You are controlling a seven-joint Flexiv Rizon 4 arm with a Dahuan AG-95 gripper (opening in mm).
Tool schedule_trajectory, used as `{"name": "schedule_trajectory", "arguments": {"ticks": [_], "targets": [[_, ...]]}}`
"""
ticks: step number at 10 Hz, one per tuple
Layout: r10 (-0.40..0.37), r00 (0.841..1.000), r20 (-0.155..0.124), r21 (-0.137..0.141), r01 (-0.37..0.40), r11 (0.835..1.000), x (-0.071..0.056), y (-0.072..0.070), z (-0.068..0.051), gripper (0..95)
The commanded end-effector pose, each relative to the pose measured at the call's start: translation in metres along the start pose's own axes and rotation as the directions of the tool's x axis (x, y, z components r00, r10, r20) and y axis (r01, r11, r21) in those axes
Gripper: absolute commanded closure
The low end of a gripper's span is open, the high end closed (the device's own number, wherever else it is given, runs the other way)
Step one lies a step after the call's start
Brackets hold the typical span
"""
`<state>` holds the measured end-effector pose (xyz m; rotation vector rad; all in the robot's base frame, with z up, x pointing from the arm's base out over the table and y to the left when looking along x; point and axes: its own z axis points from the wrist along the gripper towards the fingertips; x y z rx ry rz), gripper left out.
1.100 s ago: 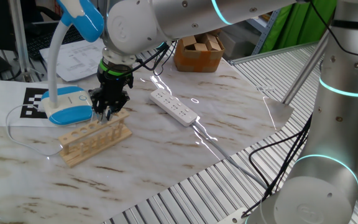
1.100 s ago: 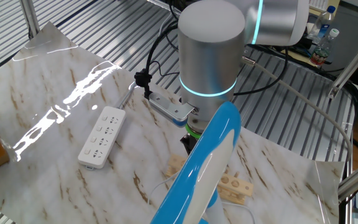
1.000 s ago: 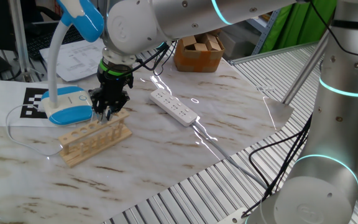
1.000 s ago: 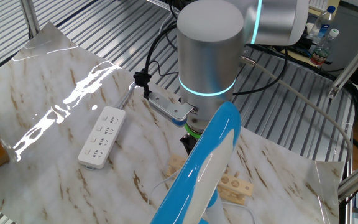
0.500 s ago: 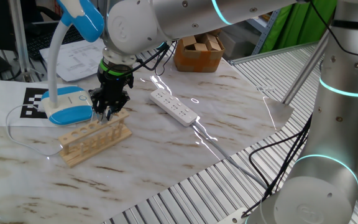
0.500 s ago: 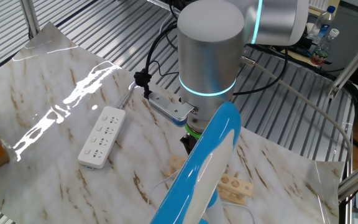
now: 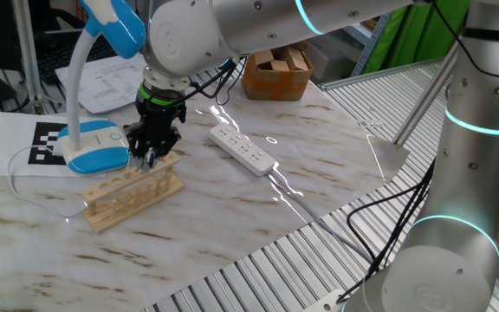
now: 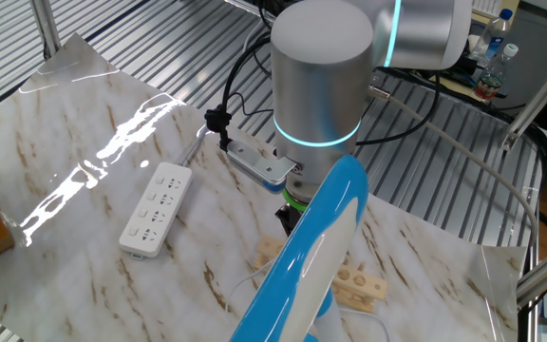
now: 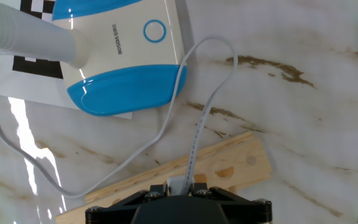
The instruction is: Plug in the power cord of the desk lamp, turn on the socket, and light up the desk lamp
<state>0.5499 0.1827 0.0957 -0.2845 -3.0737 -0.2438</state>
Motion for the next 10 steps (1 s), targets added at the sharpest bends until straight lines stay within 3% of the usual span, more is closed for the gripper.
{"name": "schedule_trajectory", "arguments": {"ticks": [1, 6, 7, 9, 10], "targets": [[0.000, 1.000, 0.000, 0.000, 0.000, 1.000, 0.000, 0.000, 0.000, 76.0], [0.000, 1.000, 0.000, 0.000, 0.000, 1.000, 0.000, 0.000, 0.000, 76.0], [0.045, 0.999, 0.029, 0.072, -0.047, 0.996, 0.004, 0.010, -0.015, 38.0], [0.050, 0.998, 0.030, 0.074, -0.052, 0.996, 0.004, 0.011, -0.017, 38.0], [0.055, 0.998, 0.030, 0.075, -0.057, 0.996, 0.002, 0.012, -0.018, 57.0]]}}
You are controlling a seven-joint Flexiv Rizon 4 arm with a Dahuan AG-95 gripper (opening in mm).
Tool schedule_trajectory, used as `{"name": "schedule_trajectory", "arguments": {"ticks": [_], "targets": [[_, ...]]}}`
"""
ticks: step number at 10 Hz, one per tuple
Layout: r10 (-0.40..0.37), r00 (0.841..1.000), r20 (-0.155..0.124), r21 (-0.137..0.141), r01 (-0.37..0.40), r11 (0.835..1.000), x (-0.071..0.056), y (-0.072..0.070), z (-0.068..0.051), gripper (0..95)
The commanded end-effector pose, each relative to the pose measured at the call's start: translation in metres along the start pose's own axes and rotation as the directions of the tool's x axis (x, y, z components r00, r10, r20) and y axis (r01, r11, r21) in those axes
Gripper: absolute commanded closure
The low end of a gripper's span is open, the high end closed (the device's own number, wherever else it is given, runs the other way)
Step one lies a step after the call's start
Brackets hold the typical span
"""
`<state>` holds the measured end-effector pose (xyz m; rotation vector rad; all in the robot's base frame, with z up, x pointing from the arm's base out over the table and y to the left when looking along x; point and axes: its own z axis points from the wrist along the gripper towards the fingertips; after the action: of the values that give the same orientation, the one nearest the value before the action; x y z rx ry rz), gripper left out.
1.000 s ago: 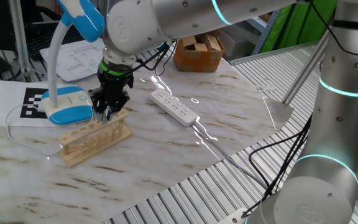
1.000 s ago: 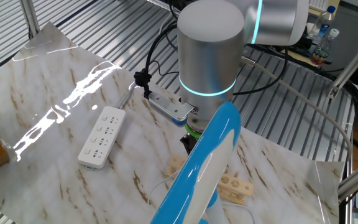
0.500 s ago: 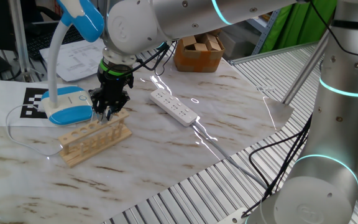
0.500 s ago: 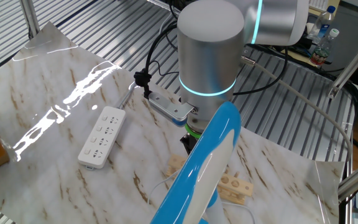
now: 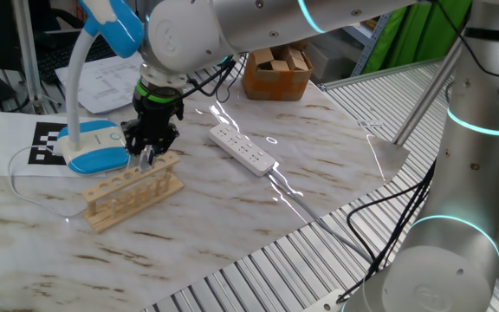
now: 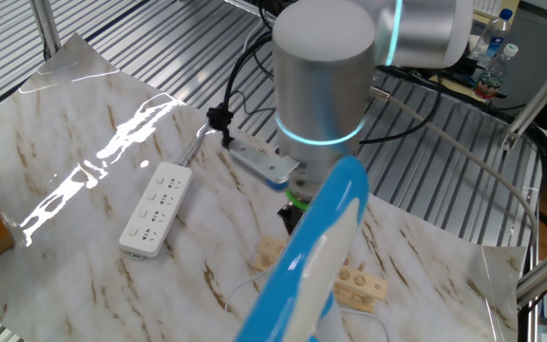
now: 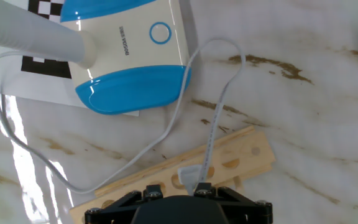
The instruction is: Plug in the power cord of the desk lamp, turn on the socket, and light up the desk lamp
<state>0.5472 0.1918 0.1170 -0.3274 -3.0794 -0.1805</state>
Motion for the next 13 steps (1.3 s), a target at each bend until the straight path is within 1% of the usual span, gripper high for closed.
{"name": "schedule_trajectory", "arguments": {"ticks": [1, 3, 5, 6, 7, 9, 10, 11, 13], "targets": [[0.031, 0.999, 0.021, 0.041, -0.032, 0.999, -0.005, 0.001, 0.000, 57.0], [0.038, 0.999, 0.028, 0.046, -0.039, 0.998, -0.005, 0.003, -0.002, 57.0], [0.037, 0.999, 0.024, 0.045, -0.038, 0.998, -0.005, 0.003, -0.002, 57.0], [0.030, 0.999, 0.026, 0.048, -0.031, 0.998, -0.005, 0.003, -0.002, 57.0], [0.022, 0.999, 0.028, 0.055, -0.024, 0.998, -0.005, 0.003, -0.002, 57.0], [-0.014, 0.999, 0.034, 0.085, 0.011, 0.996, -0.007, 0.002, 0.000, 57.0], [-0.022, 0.999, 0.034, 0.089, 0.019, 0.996, -0.009, 0.002, 0.001, 57.0], [-0.031, 0.999, 0.031, 0.090, 0.028, 0.996, -0.014, -0.001, 0.004, 57.0], [-0.032, 0.999, 0.030, 0.088, 0.029, 0.996, -0.016, -0.002, 0.006, 57.0]]}}
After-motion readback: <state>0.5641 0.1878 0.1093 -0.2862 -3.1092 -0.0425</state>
